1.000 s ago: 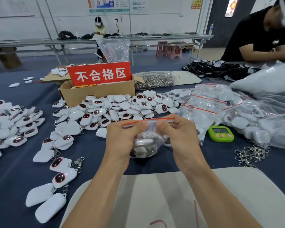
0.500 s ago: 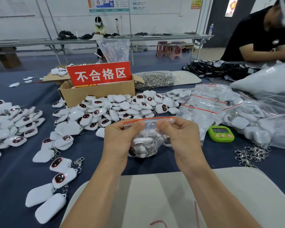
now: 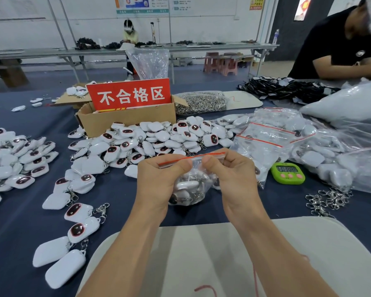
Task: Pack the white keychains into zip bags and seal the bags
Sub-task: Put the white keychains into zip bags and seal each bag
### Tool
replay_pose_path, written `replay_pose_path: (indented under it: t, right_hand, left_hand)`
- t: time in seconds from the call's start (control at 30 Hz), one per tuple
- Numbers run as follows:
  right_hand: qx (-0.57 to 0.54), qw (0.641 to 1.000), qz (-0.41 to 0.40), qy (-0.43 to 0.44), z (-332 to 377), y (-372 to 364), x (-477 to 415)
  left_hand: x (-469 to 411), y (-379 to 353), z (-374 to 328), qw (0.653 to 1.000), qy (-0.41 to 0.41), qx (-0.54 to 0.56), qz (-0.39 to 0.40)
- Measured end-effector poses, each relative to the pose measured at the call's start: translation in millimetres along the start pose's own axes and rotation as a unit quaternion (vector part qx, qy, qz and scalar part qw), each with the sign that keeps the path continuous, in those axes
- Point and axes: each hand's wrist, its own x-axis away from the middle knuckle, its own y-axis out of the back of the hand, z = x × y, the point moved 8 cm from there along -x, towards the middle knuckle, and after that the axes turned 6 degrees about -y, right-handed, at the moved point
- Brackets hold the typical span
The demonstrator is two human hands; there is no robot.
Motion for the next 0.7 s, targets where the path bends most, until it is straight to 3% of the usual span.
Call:
replay_pose_path:
  t: [0.23, 0.7]
  right_hand:
    - [0.043, 0.999, 0.011, 0.030, 3, -3, 2]
    - [0.078, 0.995, 0.038, 0.054, 8, -12, 5]
  left_hand:
    - [3, -9, -9, 0.997, -0.044, -0.024, 0.057]
    - [3, -7, -9, 0.999, -0.032, -0.030, 0.026]
